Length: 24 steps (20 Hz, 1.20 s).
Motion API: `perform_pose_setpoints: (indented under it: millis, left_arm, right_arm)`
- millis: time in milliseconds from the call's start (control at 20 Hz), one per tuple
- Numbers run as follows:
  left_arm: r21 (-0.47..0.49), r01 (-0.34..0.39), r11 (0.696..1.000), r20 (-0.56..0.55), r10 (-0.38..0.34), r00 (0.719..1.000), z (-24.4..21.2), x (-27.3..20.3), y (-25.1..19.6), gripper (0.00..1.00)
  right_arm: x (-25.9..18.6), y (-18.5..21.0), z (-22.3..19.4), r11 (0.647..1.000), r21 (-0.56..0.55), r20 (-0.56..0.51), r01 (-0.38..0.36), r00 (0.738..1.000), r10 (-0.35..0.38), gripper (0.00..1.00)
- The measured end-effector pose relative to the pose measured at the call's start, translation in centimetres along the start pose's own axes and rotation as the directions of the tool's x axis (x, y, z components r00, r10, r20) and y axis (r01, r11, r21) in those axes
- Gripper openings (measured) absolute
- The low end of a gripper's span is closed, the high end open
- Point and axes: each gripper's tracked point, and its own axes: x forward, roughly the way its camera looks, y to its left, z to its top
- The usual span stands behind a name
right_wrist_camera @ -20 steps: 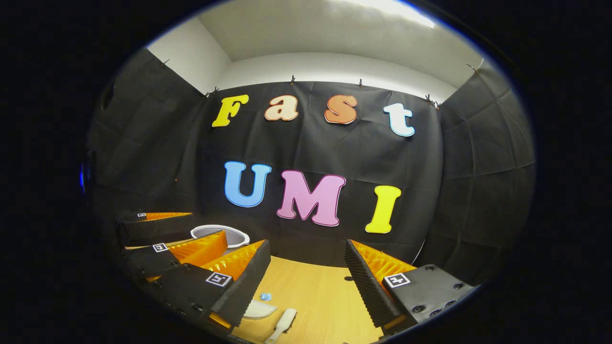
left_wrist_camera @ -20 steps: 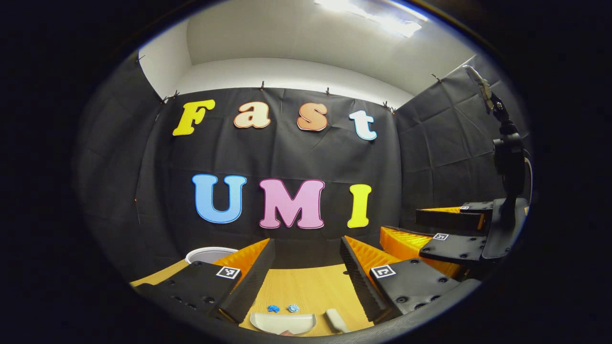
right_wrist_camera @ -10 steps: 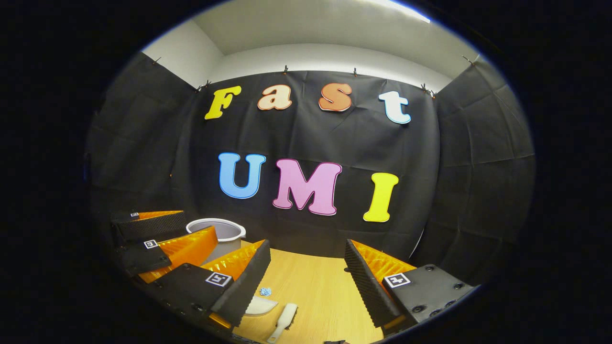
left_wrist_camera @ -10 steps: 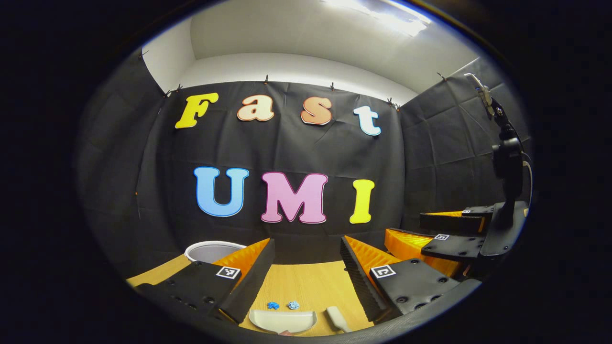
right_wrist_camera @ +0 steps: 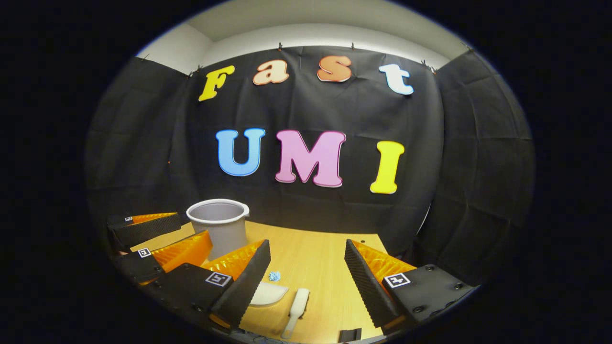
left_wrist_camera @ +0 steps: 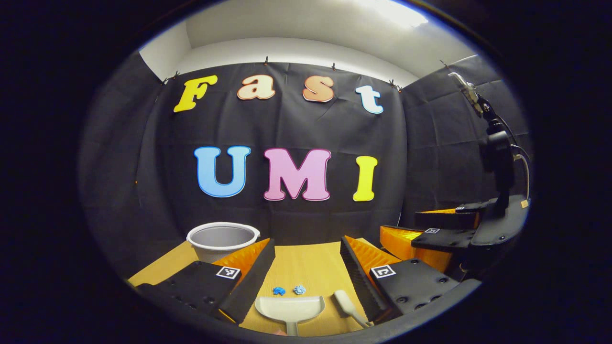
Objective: Pick up the small broom and dustpan from the desktop, sweep the trash into the dustpan with the broom, and then empty the trash into the garbage bin.
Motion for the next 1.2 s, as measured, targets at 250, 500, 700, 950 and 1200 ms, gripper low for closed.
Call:
perform_pose_setpoints:
  millis: [250,500,700,950,1200]
  left_arm:
    - [-0.065,-0.078,0.995,-0.286,0.057,0.956,-7.9,1.4,1.8,0.82]
    - [-0.167,-0.089,0.982,-0.629,-0.037,0.777,-16.3,1.2,-0.2,0.83]
    - [-0.150,-0.143,0.978,-0.801,-0.036,0.598,-19.6,-0.1,-0.7,0.84]
    - [-0.008,-0.164,0.986,-0.945,0.047,0.323,-19.5,-0.4,-0.4,0.84]
    - [-0.023,-0.196,0.980,-0.996,-0.005,0.092,-18.2,0.2,-0.3,0.84]
  right_arm:
    - [3.6,1.0,-7.7,0.993,0.115,-0.251,-0.008,0.967,0.037,1.00]
    - [5.9,1.1,-17.0,0.977,0.213,-0.524,0.026,0.847,0.092,0.99]
    - [6.0,0.6,-23.0,0.952,0.304,-0.696,0.047,0.693,0.188,0.97]
    - [7.2,1.4,-29.1,0.947,0.321,-0.812,0.011,0.518,0.269,0.96]
    - [6.9,1.6,-32.4,0.944,0.331,-0.880,-0.010,0.359,0.312,0.95]
